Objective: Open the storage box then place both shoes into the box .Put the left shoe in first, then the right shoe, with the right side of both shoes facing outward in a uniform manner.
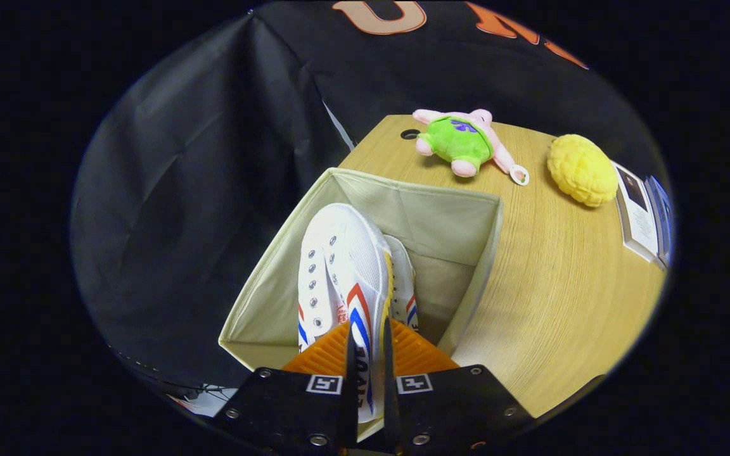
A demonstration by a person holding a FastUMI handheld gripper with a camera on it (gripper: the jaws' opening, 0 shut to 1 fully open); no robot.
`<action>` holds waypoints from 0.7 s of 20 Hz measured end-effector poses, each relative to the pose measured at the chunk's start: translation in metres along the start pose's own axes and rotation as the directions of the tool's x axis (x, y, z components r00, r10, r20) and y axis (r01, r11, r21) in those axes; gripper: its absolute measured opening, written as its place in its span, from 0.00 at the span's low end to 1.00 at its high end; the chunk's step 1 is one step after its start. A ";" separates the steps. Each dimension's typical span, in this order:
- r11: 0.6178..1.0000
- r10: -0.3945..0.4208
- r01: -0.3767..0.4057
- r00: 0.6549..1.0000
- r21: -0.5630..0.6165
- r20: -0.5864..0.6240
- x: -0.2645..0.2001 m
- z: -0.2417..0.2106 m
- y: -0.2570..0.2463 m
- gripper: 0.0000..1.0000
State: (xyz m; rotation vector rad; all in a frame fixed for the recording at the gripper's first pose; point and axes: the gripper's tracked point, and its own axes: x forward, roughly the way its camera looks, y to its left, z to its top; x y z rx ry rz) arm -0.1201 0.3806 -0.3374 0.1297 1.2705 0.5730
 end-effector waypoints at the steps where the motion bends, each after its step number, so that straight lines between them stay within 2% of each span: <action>1: 1.000 0.017 -0.017 1.000 0.017 0.001 0.002 0.000 0.002 0.23; 3: 0.998 0.046 -0.046 0.999 0.042 0.004 -0.003 0.000 0.001 0.34; 6: 0.986 0.144 -0.151 0.986 0.074 0.090 -0.018 0.022 0.007 0.38; 7: 0.986 0.145 -0.153 0.983 0.067 0.110 -0.023 0.027 0.004 0.49; 9: 0.990 0.123 -0.131 0.981 0.046 0.147 -0.033 0.032 -0.010 0.63; 11: 0.993 0.097 -0.107 0.977 0.042 0.189 -0.044 0.037 -0.026 0.74; 14: 0.995 0.058 -0.078 0.958 0.060 0.280 -0.071 0.048 -0.052 0.83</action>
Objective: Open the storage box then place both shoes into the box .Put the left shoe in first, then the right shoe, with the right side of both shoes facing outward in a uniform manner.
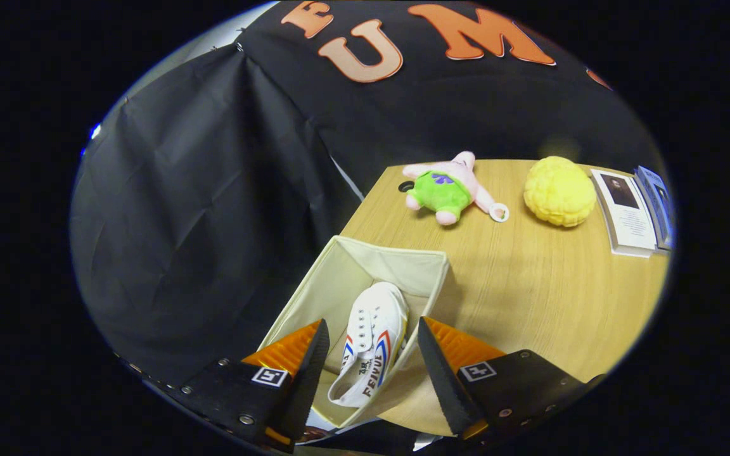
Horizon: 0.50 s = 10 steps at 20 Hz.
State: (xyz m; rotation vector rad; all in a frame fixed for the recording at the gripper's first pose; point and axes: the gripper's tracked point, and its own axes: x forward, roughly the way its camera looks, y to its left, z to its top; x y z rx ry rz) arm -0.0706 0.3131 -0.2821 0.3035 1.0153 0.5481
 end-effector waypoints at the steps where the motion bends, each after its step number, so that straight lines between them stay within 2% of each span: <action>1: 1.000 -0.017 0.017 0.999 0.000 0.040 -0.010 0.009 -0.012 0.88; 5: 0.989 -0.138 0.145 0.969 -0.019 0.206 -0.044 0.044 -0.057 0.97; 8: 0.968 -0.242 0.250 0.918 0.015 0.315 -0.081 0.072 -0.101 0.97; 10: 0.956 -0.287 0.289 0.881 0.054 0.377 -0.109 0.090 -0.125 0.98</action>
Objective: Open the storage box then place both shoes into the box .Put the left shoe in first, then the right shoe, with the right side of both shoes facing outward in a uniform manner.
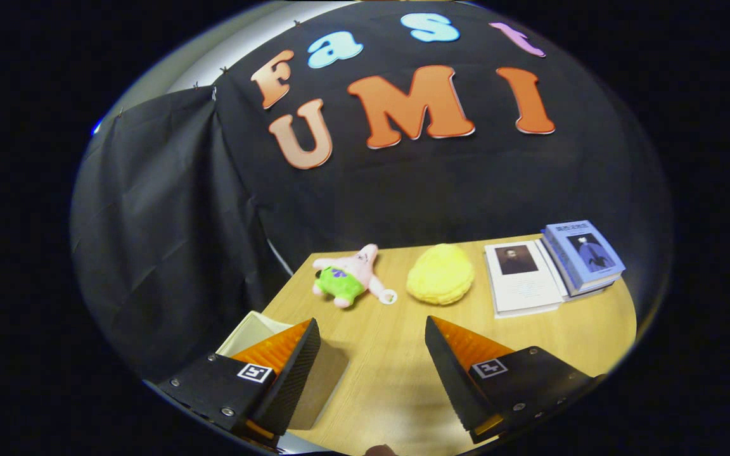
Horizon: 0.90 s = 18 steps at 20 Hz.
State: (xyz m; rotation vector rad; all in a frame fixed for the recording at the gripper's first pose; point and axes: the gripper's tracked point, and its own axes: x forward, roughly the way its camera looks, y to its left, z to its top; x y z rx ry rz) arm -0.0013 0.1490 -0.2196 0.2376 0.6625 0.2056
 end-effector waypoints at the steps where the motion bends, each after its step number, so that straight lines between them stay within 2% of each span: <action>1: 1.000 -0.014 0.014 0.999 0.009 0.039 -0.006 0.013 -0.012 0.98; 3: 1.000 -0.019 0.018 0.993 0.011 0.117 -0.016 0.036 -0.031 0.98; 5: 0.998 -0.059 0.061 0.980 -0.004 0.187 -0.023 0.055 -0.059 0.98; 8: 0.993 -0.085 0.104 0.946 -0.047 0.312 -0.044 0.089 -0.081 0.98; 14: 0.983 -0.061 0.146 0.826 -0.108 0.560 -0.095 0.161 -0.084 0.98; 18: 0.984 0.016 0.105 0.745 -0.140 0.667 -0.125 0.191 -0.066 0.98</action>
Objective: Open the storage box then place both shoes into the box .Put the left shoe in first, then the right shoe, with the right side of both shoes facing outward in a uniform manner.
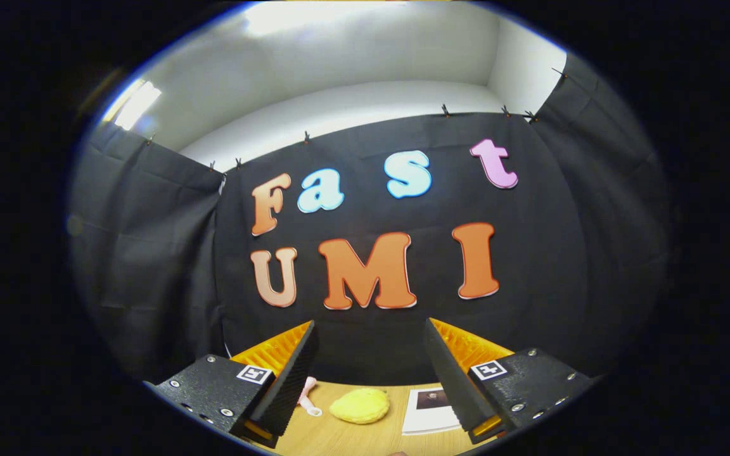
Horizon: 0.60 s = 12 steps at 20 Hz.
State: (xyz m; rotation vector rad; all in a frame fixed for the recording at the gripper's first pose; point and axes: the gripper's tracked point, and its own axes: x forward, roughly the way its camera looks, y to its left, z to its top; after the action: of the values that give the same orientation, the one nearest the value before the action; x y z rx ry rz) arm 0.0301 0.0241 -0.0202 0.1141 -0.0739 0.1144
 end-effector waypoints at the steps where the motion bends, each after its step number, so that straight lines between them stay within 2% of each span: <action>1: 1.000 -0.003 0.003 1.000 -0.007 0.013 0.002 0.004 -0.003 0.98; 12: 0.996 -0.050 0.051 0.998 -0.068 0.027 0.001 0.010 -0.008 0.98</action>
State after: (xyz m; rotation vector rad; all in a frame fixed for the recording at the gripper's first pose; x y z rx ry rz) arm 0.0315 0.0150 -0.0111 0.0491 -0.1003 0.0599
